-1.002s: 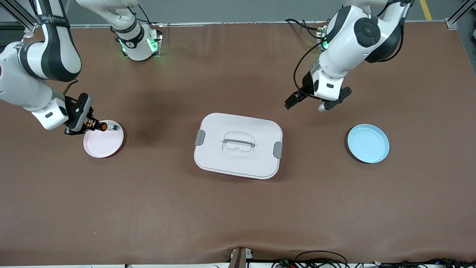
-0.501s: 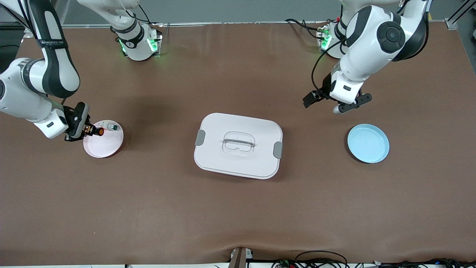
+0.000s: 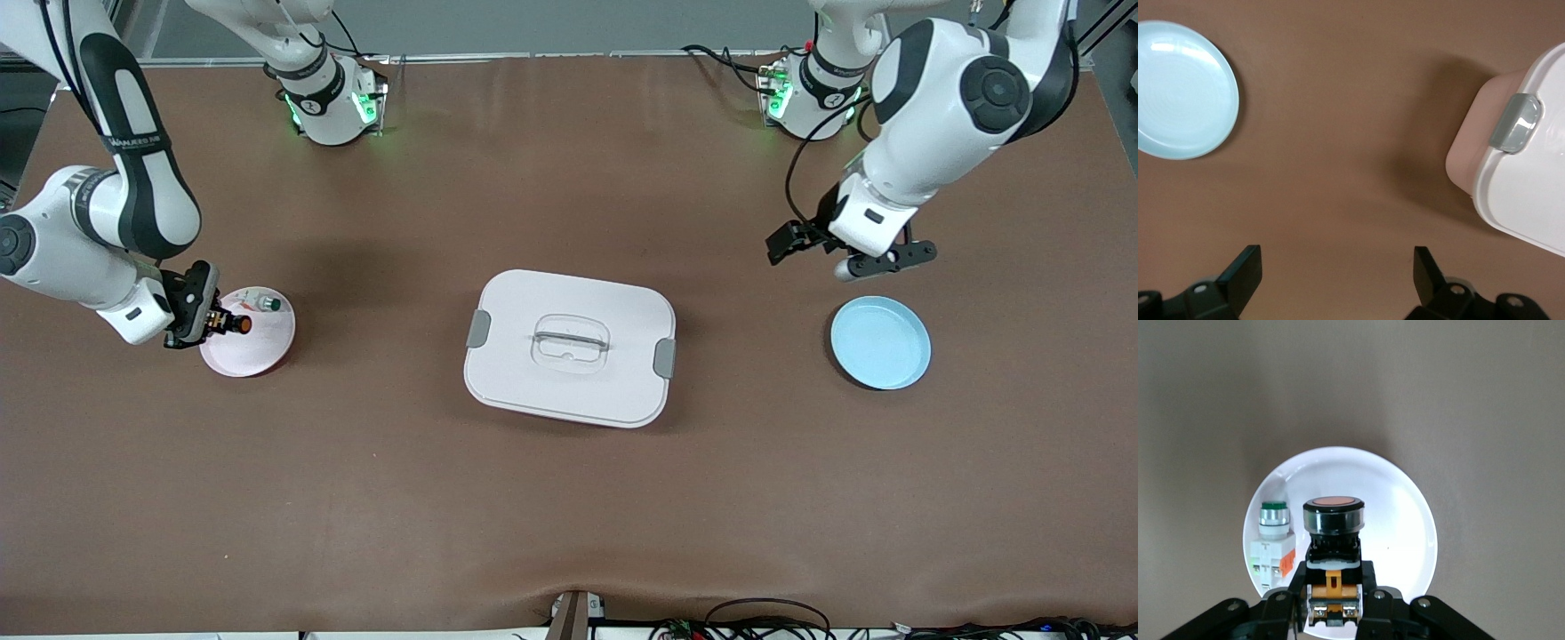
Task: Transfer orange switch to right arm and place
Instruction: 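Lower the switch onto the white plate while the left gripper withdraws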
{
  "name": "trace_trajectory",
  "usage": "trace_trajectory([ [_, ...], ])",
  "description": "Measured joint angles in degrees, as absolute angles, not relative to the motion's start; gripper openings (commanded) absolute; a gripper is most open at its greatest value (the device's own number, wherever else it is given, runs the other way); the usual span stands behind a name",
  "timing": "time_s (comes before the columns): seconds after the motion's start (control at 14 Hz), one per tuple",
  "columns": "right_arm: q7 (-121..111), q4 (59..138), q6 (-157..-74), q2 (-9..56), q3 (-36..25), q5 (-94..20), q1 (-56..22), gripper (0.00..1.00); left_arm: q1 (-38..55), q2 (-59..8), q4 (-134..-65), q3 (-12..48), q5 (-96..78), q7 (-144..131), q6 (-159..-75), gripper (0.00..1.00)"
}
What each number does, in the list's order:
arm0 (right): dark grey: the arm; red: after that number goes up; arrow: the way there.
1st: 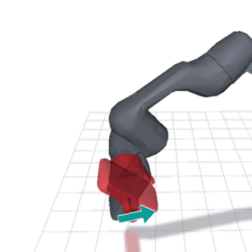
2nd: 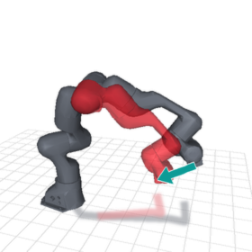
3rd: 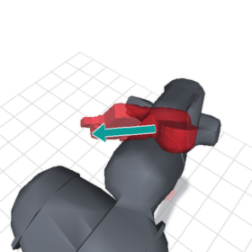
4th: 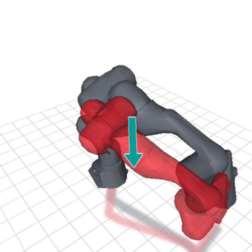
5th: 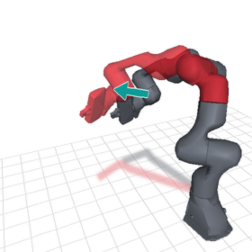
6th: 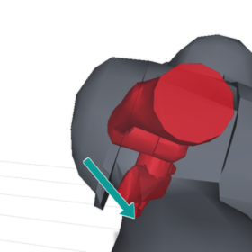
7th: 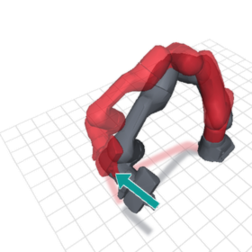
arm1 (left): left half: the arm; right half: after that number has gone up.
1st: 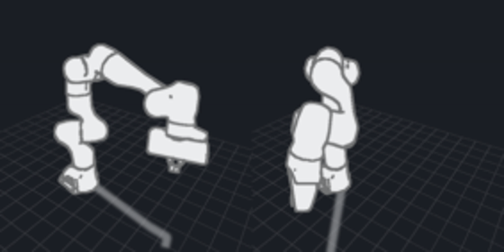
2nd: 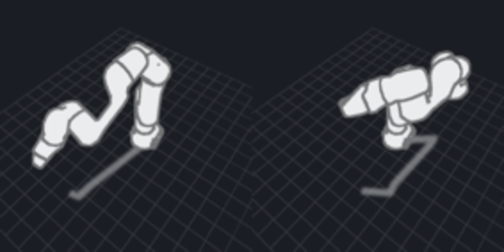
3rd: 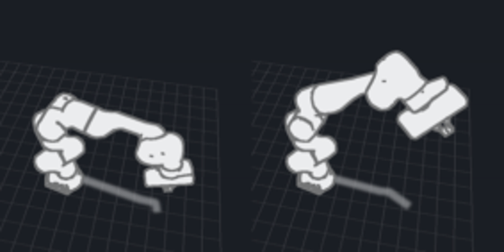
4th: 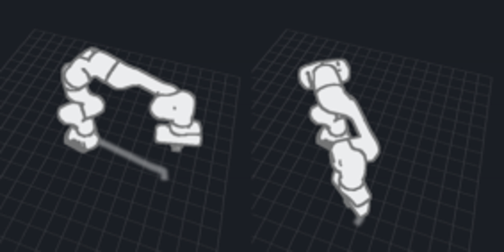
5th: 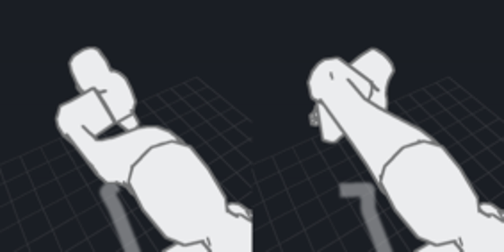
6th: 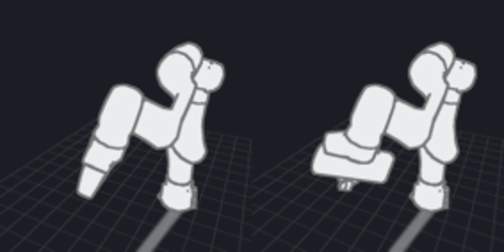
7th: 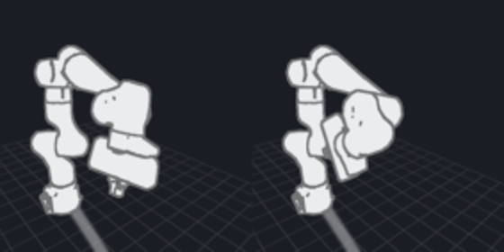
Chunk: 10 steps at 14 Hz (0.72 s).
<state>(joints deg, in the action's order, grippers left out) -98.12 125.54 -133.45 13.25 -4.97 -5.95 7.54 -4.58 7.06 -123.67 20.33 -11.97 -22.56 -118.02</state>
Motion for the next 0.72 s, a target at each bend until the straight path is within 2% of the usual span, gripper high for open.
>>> trace_trajectory([
  [0.43, -100.9, 127.7, -140.4, 15.0, -4.9, -5.9, 7.9, 0.0, -9.9, 8.2, -123.2, 20.3, -5.8, -14.8, -117.5, 1.0],
  [0.72, -101.4, 129.4, -143.9, 16.1, -4.9, -5.9, 7.9, 0.0, -15.0, 8.6, -118.7, 20.2, -5.8, -8.3, -112.7, 1.0],
])
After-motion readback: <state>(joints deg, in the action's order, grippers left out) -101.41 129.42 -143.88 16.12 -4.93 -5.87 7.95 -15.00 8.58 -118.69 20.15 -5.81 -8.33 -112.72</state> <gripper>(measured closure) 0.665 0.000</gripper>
